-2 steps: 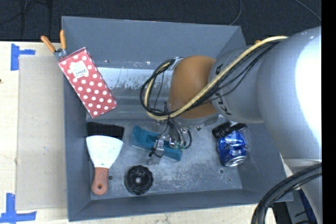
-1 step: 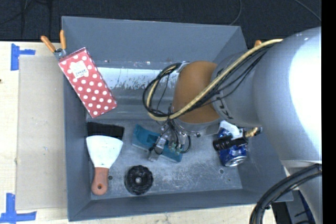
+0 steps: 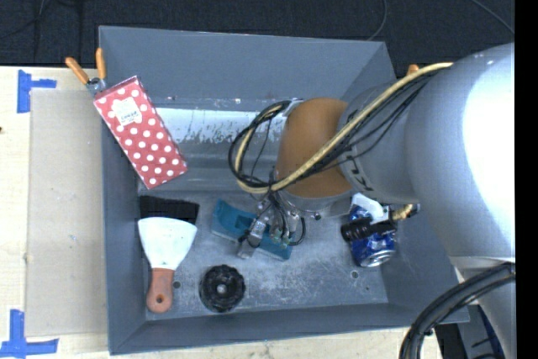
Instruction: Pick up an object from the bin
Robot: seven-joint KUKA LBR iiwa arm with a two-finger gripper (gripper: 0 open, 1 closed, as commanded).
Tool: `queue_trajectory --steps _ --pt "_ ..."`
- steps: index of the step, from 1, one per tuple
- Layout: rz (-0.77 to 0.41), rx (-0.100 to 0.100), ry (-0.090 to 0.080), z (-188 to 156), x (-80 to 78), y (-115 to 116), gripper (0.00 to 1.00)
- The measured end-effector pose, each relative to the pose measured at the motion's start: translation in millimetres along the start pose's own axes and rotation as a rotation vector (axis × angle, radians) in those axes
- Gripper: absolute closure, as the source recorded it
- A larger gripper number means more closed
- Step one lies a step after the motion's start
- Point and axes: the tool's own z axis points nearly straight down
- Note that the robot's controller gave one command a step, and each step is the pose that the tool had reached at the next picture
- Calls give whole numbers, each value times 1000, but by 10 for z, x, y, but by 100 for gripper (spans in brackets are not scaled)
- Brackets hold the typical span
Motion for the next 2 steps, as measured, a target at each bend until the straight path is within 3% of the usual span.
queue_trajectory --steps 2 --pt "0 4 5 -143 14 -15 100"
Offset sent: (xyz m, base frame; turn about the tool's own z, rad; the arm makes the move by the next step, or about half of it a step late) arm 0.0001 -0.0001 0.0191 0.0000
